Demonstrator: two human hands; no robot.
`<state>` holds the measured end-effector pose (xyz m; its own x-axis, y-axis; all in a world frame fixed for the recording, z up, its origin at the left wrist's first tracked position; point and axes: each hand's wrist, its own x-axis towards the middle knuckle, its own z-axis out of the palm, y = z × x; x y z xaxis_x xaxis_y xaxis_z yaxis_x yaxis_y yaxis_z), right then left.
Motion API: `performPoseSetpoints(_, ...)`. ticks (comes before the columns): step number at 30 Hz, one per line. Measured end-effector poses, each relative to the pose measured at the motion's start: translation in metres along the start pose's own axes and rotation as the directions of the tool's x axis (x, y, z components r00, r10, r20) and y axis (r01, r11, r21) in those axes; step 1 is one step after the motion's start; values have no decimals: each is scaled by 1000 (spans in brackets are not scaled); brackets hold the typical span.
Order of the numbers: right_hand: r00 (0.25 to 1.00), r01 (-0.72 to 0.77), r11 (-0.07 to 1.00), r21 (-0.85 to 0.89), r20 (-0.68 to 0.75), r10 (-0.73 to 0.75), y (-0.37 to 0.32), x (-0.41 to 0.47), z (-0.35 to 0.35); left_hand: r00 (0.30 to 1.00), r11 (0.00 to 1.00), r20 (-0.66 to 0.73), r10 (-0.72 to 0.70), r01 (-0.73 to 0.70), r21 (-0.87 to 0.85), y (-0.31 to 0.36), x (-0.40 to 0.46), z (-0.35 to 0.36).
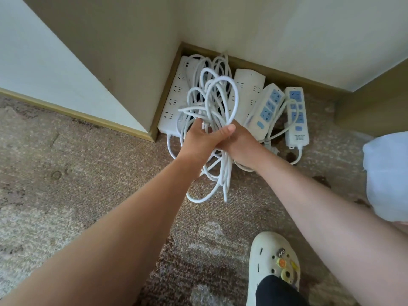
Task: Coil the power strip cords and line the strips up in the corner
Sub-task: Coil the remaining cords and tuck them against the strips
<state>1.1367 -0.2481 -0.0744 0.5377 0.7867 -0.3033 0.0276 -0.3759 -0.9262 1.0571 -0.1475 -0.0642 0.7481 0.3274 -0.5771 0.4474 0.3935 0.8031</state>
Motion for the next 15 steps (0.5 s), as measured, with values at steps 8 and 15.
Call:
performPoseSetpoints(8, 996, 1, 951, -310, -85, -29, 15, -11, 4, 988, 995, -130, -85, 91, 40, 8, 12, 3)
performPoseSetpoints(15, 992, 52, 852, -521, -70, -104, 25, -25, -3, 965, 981, -188, -183, 168, -95, 9, 18, 5)
